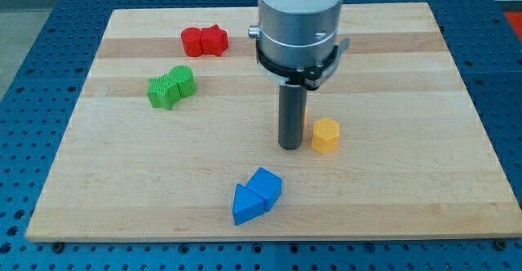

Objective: Push the blue cube into the yellow blocks

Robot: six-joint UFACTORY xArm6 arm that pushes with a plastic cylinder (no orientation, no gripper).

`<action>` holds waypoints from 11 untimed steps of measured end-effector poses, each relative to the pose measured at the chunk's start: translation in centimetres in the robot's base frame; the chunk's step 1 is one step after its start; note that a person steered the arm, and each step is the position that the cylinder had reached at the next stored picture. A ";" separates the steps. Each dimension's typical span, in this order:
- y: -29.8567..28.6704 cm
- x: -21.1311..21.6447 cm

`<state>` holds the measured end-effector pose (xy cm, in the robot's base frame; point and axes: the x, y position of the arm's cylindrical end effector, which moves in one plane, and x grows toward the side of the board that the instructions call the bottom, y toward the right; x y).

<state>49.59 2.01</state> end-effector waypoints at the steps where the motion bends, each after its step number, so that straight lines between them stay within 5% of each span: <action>1: 1.1 2.3; 4: 12.2 11.5; 7: 10.2 12.3; 11: -0.7 11.4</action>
<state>61.03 1.34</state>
